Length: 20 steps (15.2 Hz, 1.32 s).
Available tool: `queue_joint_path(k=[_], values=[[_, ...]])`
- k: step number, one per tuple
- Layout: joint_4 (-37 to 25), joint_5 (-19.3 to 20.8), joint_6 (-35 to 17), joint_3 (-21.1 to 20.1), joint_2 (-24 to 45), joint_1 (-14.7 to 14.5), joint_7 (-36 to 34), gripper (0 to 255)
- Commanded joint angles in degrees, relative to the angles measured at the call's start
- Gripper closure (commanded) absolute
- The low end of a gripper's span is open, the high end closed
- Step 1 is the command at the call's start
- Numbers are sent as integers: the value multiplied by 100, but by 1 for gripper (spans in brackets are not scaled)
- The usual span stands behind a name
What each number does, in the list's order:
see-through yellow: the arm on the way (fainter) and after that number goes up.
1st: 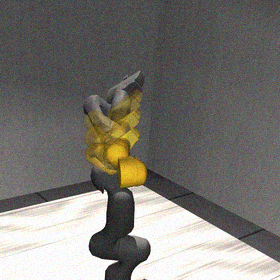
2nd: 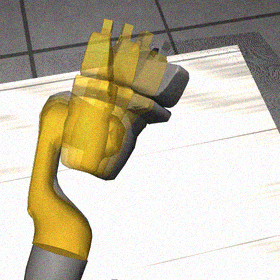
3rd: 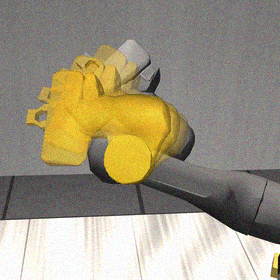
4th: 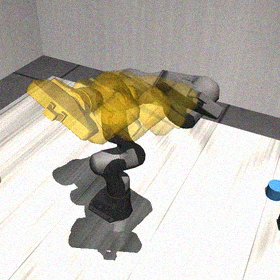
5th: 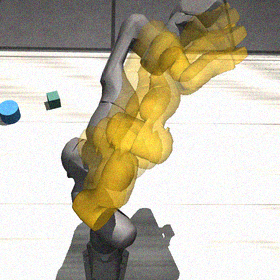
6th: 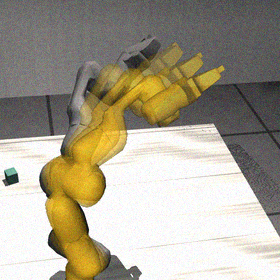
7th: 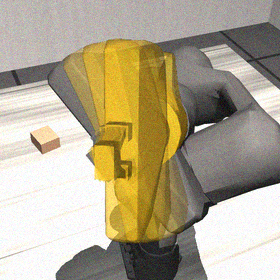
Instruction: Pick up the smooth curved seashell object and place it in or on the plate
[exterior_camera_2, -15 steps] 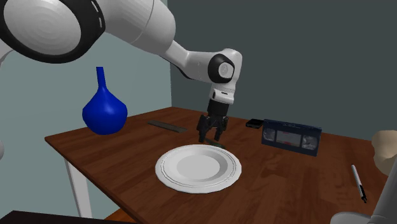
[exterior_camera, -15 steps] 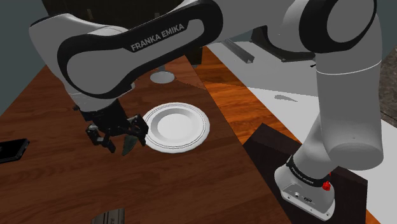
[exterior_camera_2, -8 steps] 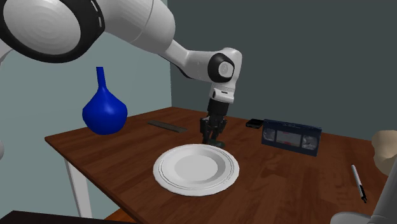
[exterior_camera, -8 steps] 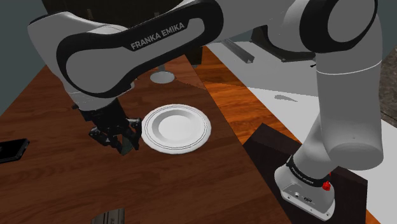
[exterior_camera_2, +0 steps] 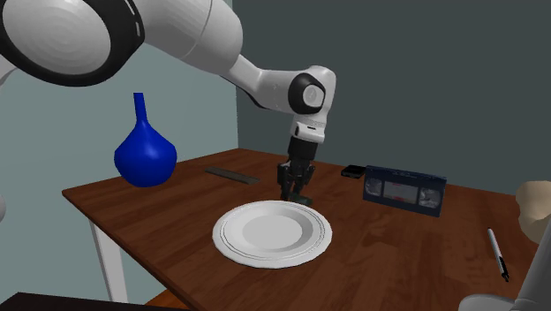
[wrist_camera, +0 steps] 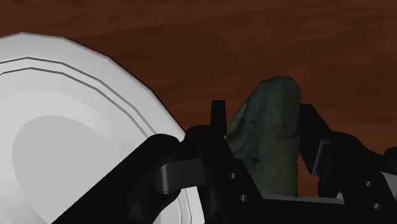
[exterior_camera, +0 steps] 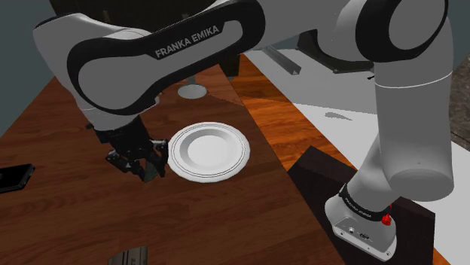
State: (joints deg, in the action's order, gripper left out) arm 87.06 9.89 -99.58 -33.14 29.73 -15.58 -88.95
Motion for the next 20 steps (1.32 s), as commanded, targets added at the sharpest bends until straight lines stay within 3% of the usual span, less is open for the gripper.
queue_joint_path(k=[1,17,20], values=[[-81,-13,115,-6,-14,-7,0,255],[-1040,-115,1200,-80,-177,-93,9,255],[-35,-416,887,-127,-927,419,351,255]])
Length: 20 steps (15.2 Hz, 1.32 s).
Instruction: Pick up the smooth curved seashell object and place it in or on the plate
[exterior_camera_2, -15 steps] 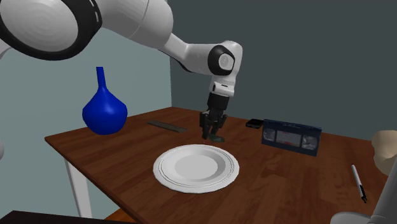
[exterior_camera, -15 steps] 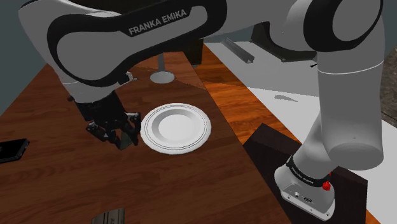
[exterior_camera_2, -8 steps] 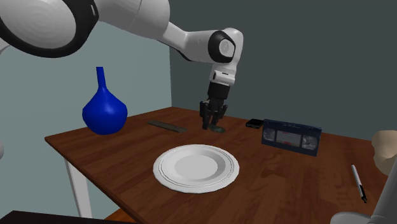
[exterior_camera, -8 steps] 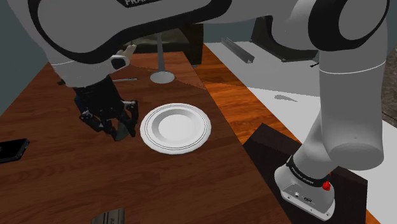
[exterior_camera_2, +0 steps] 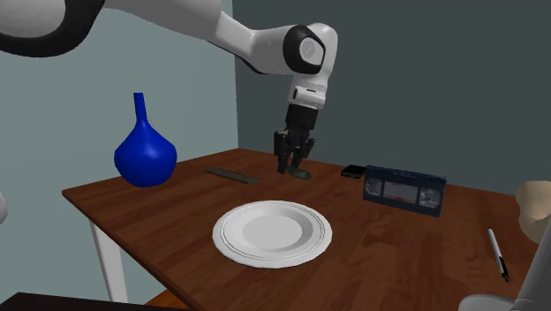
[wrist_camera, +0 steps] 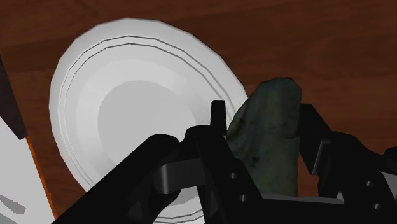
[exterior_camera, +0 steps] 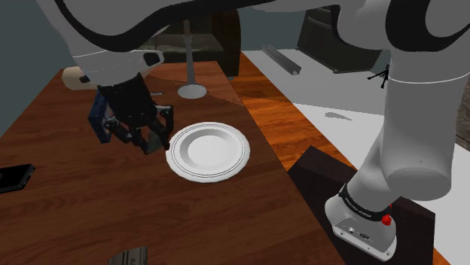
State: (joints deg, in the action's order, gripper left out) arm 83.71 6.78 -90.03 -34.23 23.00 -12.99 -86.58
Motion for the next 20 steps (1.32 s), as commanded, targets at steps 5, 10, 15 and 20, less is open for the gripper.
queue_joint_path(k=[5,10,15,20], values=[[1633,-598,-389,51,-1411,825,837,255],[2534,-917,-582,250,-2222,1169,1470,255],[2831,-877,-957,245,-2132,1156,1451,255],[3095,-819,-1328,238,-2008,1142,1417,255]])
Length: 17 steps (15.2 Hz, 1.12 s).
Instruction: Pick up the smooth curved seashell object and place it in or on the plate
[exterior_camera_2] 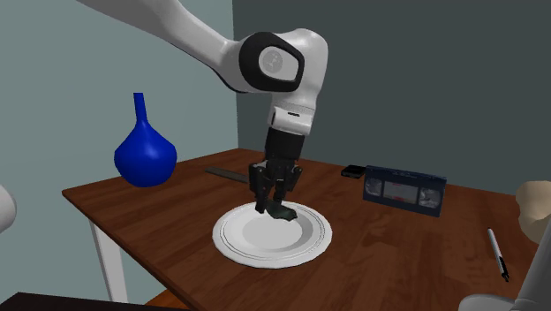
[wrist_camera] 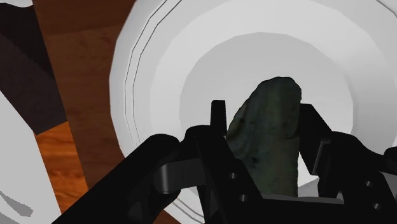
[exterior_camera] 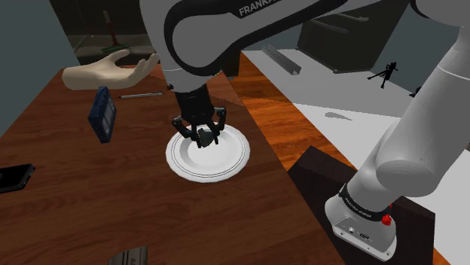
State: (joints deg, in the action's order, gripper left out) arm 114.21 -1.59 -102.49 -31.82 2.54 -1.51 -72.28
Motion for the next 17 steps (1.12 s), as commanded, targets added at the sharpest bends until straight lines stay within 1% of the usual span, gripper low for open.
queue_joint_path(k=[1,3,11,12,17], values=[[95,32,-155,-4,67,-8,-22,255],[224,75,-359,-5,154,-18,-48,255],[223,75,-358,-5,154,-18,-48,255],[223,75,-358,-5,154,-18,-48,0],[223,75,-358,-5,154,-18,-48,0]])
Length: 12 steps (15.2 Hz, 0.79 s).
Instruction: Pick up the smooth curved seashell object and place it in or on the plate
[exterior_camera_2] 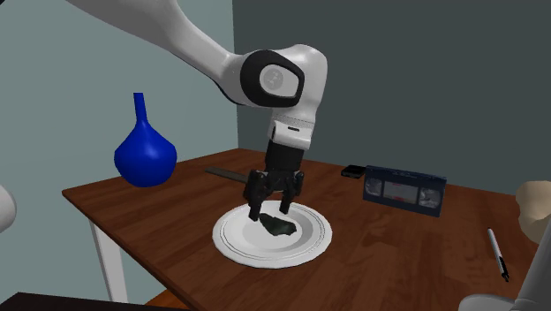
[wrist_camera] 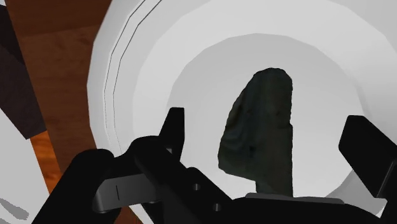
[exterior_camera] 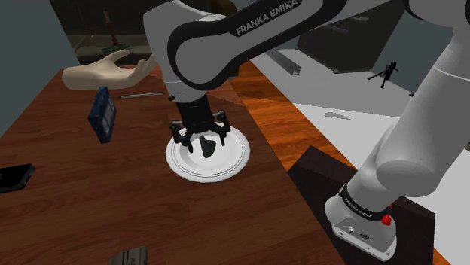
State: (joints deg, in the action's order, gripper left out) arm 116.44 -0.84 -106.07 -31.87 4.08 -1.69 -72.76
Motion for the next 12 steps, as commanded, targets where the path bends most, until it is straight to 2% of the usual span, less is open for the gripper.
queue_joint_path(k=[1,4,12], values=[[-179,-6,191,2,-14,3,5,0],[-724,2,729,4,-5,6,0,0],[-724,2,729,4,-5,6,0,0]])
